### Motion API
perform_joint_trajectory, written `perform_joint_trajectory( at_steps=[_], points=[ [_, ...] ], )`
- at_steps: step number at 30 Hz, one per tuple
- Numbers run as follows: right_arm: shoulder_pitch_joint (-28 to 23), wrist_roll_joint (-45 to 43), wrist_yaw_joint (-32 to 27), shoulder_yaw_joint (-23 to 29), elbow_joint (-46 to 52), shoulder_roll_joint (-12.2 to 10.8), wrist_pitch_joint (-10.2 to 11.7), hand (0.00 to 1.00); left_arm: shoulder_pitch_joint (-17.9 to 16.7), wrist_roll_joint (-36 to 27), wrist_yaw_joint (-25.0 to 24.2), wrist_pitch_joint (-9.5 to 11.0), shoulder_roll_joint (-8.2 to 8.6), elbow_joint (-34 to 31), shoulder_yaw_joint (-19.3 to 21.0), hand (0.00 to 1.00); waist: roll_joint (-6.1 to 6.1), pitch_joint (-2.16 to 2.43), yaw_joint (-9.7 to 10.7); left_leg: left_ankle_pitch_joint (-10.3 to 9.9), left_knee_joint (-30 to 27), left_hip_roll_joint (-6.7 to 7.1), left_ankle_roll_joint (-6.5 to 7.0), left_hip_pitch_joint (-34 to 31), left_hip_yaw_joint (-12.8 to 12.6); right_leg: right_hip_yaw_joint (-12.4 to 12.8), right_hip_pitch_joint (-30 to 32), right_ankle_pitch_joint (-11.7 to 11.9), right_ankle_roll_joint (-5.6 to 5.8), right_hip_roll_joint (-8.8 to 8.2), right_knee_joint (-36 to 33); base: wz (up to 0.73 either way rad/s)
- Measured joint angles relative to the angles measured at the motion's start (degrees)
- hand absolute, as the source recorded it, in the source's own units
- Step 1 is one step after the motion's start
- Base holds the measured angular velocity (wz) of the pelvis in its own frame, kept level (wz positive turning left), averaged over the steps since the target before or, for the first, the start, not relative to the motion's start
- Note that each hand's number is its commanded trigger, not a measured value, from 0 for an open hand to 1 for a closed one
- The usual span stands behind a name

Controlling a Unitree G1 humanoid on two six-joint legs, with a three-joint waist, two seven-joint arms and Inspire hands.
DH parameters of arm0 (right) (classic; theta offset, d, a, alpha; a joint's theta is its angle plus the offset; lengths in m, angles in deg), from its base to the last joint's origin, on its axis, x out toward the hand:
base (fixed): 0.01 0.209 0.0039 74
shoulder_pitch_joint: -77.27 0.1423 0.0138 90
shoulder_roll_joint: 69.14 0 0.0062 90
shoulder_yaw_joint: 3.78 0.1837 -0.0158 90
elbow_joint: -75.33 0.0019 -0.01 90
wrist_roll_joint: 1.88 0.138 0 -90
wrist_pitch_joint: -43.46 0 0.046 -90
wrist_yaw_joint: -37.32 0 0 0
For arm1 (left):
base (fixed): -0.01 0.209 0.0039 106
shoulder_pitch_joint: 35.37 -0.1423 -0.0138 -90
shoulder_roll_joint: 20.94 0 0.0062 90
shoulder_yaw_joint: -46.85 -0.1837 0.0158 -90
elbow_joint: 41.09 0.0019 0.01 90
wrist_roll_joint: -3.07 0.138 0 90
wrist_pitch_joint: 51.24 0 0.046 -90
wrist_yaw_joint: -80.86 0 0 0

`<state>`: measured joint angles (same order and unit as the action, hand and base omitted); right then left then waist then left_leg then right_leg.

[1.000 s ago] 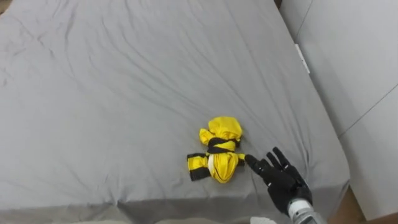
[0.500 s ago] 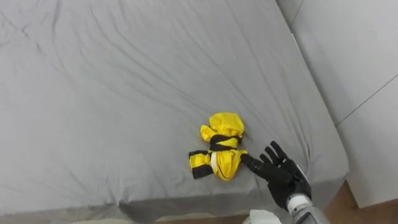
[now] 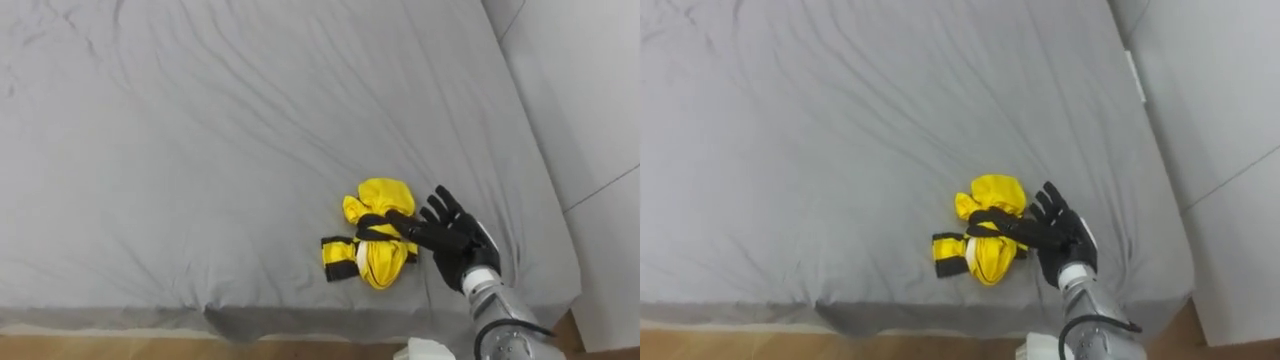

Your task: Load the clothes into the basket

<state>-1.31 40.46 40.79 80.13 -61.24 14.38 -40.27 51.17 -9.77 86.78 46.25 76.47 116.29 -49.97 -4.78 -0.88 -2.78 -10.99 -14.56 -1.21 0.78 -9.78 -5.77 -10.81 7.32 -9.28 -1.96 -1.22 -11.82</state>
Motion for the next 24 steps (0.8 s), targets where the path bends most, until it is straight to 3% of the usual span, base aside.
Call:
perform_joint_trajectory(
  at_steps=[6,14,18,20,24],
  points=[
    [4.4,0.0,-2.1,0.2,-7.3,0.6,-0.2,0.00,1.3,0.1,0.0,-0.2,-0.04,0.8,0.6,0.00,-0.17,-0.18,-1.0,0.8,-0.2,0.33,0.26,-3.2,2.0,-1.7,2.7,0.0,0.01,-0.60,-0.9,0.17],
    [7.9,-2.4,-4.0,0.7,-14.0,3.0,-2.1,0.00,2.0,-0.8,-0.1,-1.1,0.01,0.7,1.2,0.00,-0.23,-0.55,-2.4,1.4,0.0,1.07,0.62,-4.6,2.9,-3.1,3.5,0.1,0.25,-1.18,-0.8,0.09],
    [9.9,-2.7,-3.8,0.6,-18.9,3.3,-2.2,0.00,2.6,-1.2,-0.3,-1.2,0.01,1.0,0.9,0.00,-0.10,-0.94,-2.6,2.0,0.9,1.30,0.81,-4.7,3.5,-3.5,3.9,0.1,0.40,-1.48,-0.8,0.05],
    [10.3,-2.8,-3.5,0.6,-20.2,3.6,-2.2,0.00,3.2,-1.1,-0.4,-1.2,-0.04,1.3,0.9,0.00,-0.05,-1.36,-2.7,2.3,1.3,1.81,0.83,-4.9,3.7,-3.6,4.1,0.1,0.46,-1.53,-0.8,0.06],
    [11.2,-4.8,-3.0,0.6,-23.4,4.4,-1.8,0.00,4.0,-1.1,-0.5,-1.3,0.03,1.7,0.9,0.00,-0.05,-1.48,-4.0,2.4,1.4,1.94,0.90,-5.6,4.3,-4.1,4.8,0.2,0.54,-1.78,-0.8,0.06]
  ],
)
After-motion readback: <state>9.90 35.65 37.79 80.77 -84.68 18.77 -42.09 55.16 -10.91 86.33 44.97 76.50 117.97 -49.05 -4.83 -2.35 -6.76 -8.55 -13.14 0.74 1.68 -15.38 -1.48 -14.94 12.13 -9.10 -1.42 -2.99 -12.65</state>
